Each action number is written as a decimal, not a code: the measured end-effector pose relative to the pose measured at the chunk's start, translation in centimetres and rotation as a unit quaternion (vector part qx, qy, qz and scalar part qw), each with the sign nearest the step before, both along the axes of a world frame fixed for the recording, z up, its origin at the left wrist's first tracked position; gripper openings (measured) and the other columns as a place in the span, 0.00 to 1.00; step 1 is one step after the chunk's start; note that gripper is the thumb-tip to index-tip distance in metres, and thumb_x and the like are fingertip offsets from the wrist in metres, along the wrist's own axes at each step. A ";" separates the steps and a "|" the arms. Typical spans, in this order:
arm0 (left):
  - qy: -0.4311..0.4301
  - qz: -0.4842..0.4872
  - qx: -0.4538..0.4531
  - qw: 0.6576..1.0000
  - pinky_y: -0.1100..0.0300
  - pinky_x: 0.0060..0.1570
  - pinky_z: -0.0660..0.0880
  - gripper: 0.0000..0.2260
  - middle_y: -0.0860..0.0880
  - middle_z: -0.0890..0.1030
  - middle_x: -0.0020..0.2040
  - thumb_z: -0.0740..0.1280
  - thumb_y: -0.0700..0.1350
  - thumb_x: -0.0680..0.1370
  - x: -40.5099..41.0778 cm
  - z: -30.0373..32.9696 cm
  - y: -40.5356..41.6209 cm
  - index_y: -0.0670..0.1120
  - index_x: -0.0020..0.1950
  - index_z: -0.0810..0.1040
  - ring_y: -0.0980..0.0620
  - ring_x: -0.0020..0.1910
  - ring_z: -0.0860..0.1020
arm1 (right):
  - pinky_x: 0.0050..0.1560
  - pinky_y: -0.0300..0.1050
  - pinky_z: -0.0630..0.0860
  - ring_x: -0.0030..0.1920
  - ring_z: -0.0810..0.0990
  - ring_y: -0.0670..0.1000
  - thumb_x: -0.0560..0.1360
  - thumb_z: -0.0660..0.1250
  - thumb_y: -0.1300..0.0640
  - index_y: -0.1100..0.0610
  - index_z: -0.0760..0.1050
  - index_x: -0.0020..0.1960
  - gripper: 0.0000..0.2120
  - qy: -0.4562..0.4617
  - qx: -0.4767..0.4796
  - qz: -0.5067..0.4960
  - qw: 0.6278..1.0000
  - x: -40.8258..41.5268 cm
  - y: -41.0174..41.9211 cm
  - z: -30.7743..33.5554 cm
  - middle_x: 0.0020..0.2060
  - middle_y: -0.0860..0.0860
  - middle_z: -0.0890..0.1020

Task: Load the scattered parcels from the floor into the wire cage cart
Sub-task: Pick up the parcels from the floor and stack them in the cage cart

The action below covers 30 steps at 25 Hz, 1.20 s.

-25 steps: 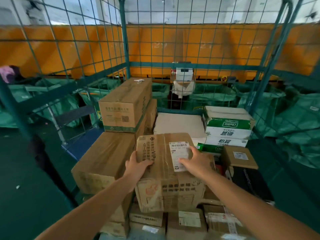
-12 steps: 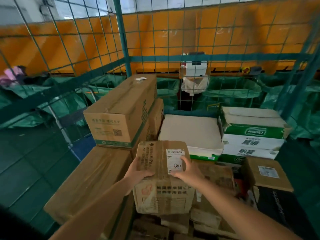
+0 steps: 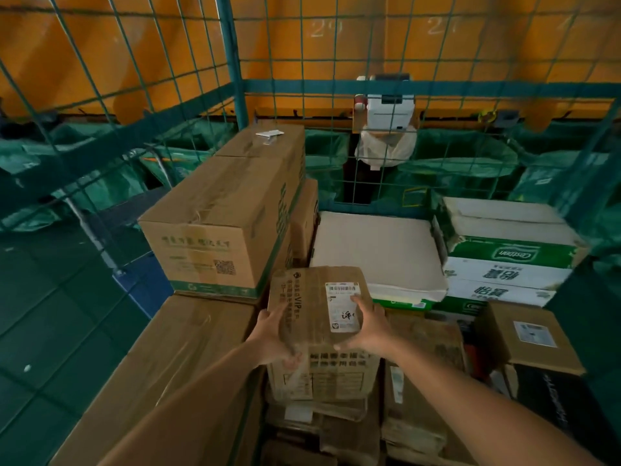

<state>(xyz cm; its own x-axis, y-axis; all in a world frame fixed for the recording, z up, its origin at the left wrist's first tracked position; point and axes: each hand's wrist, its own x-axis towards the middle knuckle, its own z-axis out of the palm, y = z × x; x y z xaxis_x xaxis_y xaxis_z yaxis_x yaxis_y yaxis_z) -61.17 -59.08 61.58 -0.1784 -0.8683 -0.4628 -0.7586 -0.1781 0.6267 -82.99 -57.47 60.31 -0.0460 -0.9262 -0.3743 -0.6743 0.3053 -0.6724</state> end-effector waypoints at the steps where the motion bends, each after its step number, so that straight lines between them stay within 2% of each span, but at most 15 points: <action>1: -0.011 -0.013 -0.005 1.000 0.52 0.67 0.67 0.51 0.48 0.56 0.72 0.77 0.37 0.67 -0.2 -0.5 -1.1 0.54 0.79 0.48 0.46 0.69 0.63 | 0.72 0.53 0.60 0.74 0.57 0.57 0.61 0.81 0.49 0.46 0.50 0.78 0.56 0.008 -0.009 -0.007 1.000 0.0 -0.8 -0.1 0.74 0.54 0.52; 3: -0.036 -0.035 -0.023 0.998 0.53 0.66 0.68 0.50 0.46 0.54 0.72 0.76 0.38 0.69 -0.8 -1.1 -3.2 0.57 0.79 0.47 0.46 0.68 0.65 | 0.72 0.51 0.60 0.73 0.59 0.56 0.61 0.81 0.49 0.47 0.51 0.77 0.55 0.008 -0.018 -0.023 1.000 -0.3 -2.3 -0.5 0.73 0.54 0.55; 6: -0.072 -0.052 -0.060 0.994 0.53 0.66 0.69 0.49 0.46 0.55 0.72 0.77 0.42 0.69 -1.8 -2.4 -6.2 0.59 0.79 0.47 0.45 0.67 0.67 | 0.73 0.53 0.59 0.74 0.58 0.58 0.61 0.82 0.49 0.47 0.51 0.77 0.55 -0.010 -0.016 -0.041 0.999 -0.8 -4.1 -1.5 0.74 0.55 0.53; 11: -0.059 -0.106 -0.085 0.989 0.51 0.68 0.67 0.48 0.48 0.56 0.71 0.77 0.43 0.68 -5.9 -3.6 -8.9 0.58 0.78 0.49 0.47 0.70 0.64 | 0.73 0.56 0.58 0.75 0.57 0.60 0.61 0.81 0.48 0.45 0.50 0.78 0.55 0.011 -0.007 -0.101 0.995 -4.2 -4.6 -1.8 0.75 0.55 0.51; 15: -0.003 -0.140 -0.075 0.987 0.47 0.72 0.62 0.49 0.50 0.55 0.73 0.78 0.43 0.66 -12.4 -4.5 -8.9 0.57 0.78 0.50 0.48 0.73 0.60 | 0.74 0.56 0.60 0.74 0.56 0.59 0.62 0.81 0.49 0.46 0.51 0.77 0.54 0.033 -0.004 -0.147 0.989 -10.5 -3.1 -2.0 0.75 0.55 0.51; 18: -0.008 -0.151 -0.052 0.987 0.46 0.72 0.63 0.49 0.49 0.56 0.72 0.78 0.43 0.66 -17.5 -5.2 -7.7 0.57 0.78 0.51 0.46 0.73 0.59 | 0.74 0.57 0.59 0.75 0.54 0.59 0.62 0.81 0.49 0.45 0.51 0.77 0.53 0.031 0.016 -0.151 0.988 -15.8 -1.5 -3.3 0.75 0.54 0.50; 21: -0.008 -0.155 -0.025 0.988 0.45 0.71 0.64 0.50 0.49 0.56 0.72 0.78 0.43 0.65 -23.0 -6.1 -6.2 0.56 0.78 0.51 0.46 0.73 0.59 | 0.72 0.60 0.62 0.75 0.54 0.59 0.61 0.81 0.48 0.42 0.50 0.77 0.55 0.011 0.030 -0.166 0.986 -21.1 0.1 -4.9 0.75 0.53 0.48; 24: 0.005 -0.162 0.002 0.987 0.45 0.69 0.66 0.50 0.51 0.56 0.71 0.78 0.43 0.64 -27.8 -6.9 -5.0 0.58 0.78 0.52 0.47 0.72 0.61 | 0.72 0.60 0.63 0.74 0.56 0.59 0.62 0.81 0.49 0.43 0.49 0.77 0.54 0.010 0.043 -0.165 0.985 -25.9 1.4 -6.0 0.75 0.52 0.48; 26: 0.020 -0.169 -0.002 0.985 0.48 0.68 0.67 0.48 0.52 0.57 0.71 0.78 0.44 0.65 -31.5 -7.4 -4.8 0.58 0.77 0.53 0.47 0.71 0.62 | 0.71 0.61 0.62 0.73 0.57 0.60 0.61 0.81 0.49 0.43 0.49 0.77 0.55 0.011 0.045 -0.174 0.984 -29.6 2.1 -6.4 0.74 0.53 0.51; 30: 0.043 -0.192 -0.025 0.980 0.45 0.69 0.66 0.48 0.50 0.61 0.70 0.79 0.48 0.63 -39.2 -7.8 -5.4 0.57 0.77 0.56 0.47 0.71 0.63 | 0.72 0.59 0.62 0.72 0.57 0.58 0.60 0.81 0.49 0.44 0.51 0.76 0.54 0.014 0.036 -0.200 0.979 -37.3 2.8 -6.7 0.73 0.52 0.52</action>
